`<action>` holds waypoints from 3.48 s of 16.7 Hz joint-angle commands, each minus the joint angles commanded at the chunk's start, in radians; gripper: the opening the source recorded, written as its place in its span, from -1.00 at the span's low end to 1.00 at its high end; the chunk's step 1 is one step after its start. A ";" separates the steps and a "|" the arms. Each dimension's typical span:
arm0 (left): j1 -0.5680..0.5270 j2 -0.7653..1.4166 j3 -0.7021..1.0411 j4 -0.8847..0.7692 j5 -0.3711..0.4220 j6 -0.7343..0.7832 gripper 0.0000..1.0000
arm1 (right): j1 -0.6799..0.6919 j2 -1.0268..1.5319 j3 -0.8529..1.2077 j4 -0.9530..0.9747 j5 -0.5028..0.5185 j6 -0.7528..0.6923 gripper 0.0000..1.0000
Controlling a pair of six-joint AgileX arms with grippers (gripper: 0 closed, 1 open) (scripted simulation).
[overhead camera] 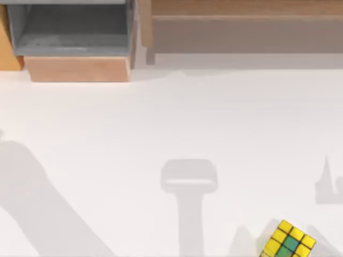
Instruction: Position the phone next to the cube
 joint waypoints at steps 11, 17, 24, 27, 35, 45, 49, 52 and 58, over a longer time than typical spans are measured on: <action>-0.002 0.050 -0.073 0.124 0.000 -0.001 1.00 | 0.000 0.000 0.000 0.000 0.000 0.000 1.00; -0.002 0.053 -0.076 0.129 0.001 -0.001 0.70 | 0.000 0.000 0.000 0.000 0.000 0.000 1.00; -0.002 0.053 -0.076 0.129 0.001 -0.001 -0.36 | 0.000 0.000 0.000 0.000 0.000 0.000 1.00; -0.002 0.053 -0.076 0.129 0.001 -0.001 -0.81 | 0.000 0.000 0.000 0.000 0.000 0.000 1.00; -0.002 0.053 -0.076 0.129 0.001 -0.001 -1.00 | 0.000 0.000 0.000 0.000 0.000 0.000 1.00; -0.004 0.011 -0.042 0.048 0.007 -0.007 -1.00 | 0.000 0.000 0.000 0.000 0.000 0.000 1.00; -0.029 -0.025 -0.020 0.043 0.007 -0.043 -1.00 | 0.000 0.000 0.000 0.000 0.000 0.000 1.00; -0.098 -0.065 -0.014 0.033 0.011 -0.139 -1.00 | 0.000 0.000 0.000 0.000 0.000 0.000 1.00; -0.345 -0.138 -0.051 0.015 0.021 -0.466 -1.00 | 0.000 0.000 0.000 0.000 0.000 0.000 1.00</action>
